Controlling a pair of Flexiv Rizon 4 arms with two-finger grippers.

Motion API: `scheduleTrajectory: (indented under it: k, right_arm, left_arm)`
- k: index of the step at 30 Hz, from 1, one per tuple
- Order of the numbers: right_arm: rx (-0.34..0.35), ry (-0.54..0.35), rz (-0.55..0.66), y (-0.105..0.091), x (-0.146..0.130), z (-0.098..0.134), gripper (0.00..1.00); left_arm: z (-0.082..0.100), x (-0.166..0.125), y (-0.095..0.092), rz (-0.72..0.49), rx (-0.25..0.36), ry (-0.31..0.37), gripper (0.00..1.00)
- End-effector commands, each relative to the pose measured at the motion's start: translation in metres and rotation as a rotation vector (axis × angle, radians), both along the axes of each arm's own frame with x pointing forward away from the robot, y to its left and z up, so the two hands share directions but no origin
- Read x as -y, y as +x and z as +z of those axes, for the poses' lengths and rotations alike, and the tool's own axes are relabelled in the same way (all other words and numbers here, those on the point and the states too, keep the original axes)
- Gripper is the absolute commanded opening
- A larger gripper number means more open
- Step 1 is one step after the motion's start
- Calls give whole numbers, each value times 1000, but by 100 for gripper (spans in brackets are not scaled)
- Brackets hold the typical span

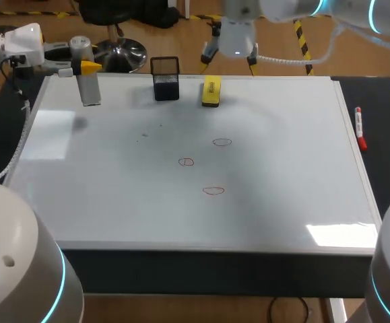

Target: Pick up the inspection probe, press it on each red-marked spot on the whiteboard one by one, put down the probe, pick up the eraser, and wipe off all the red marks.

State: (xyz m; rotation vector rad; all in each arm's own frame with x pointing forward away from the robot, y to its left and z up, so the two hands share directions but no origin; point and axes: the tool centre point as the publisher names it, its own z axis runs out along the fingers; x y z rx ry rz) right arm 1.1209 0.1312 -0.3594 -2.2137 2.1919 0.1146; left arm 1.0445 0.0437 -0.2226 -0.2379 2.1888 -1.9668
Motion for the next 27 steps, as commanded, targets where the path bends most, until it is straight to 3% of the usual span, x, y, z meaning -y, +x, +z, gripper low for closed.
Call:
scheduleTrajectory:
  k: [1, 21, 27]
  right_arm:
    - [-43, -127, -17, 14, -8, -8, 100]
    - [-56, -97, -102, 12, -27, -27, 100]
    - [-29, -70, -129, 11, -24, -30, 100]
  left_arm:
    - [1, 0, 0, 2, 1, 0, 0]
    - [1, 0, 0, 2, 1, 0, 0]
    - [1, 0, 0, 2, 1, 0, 0]
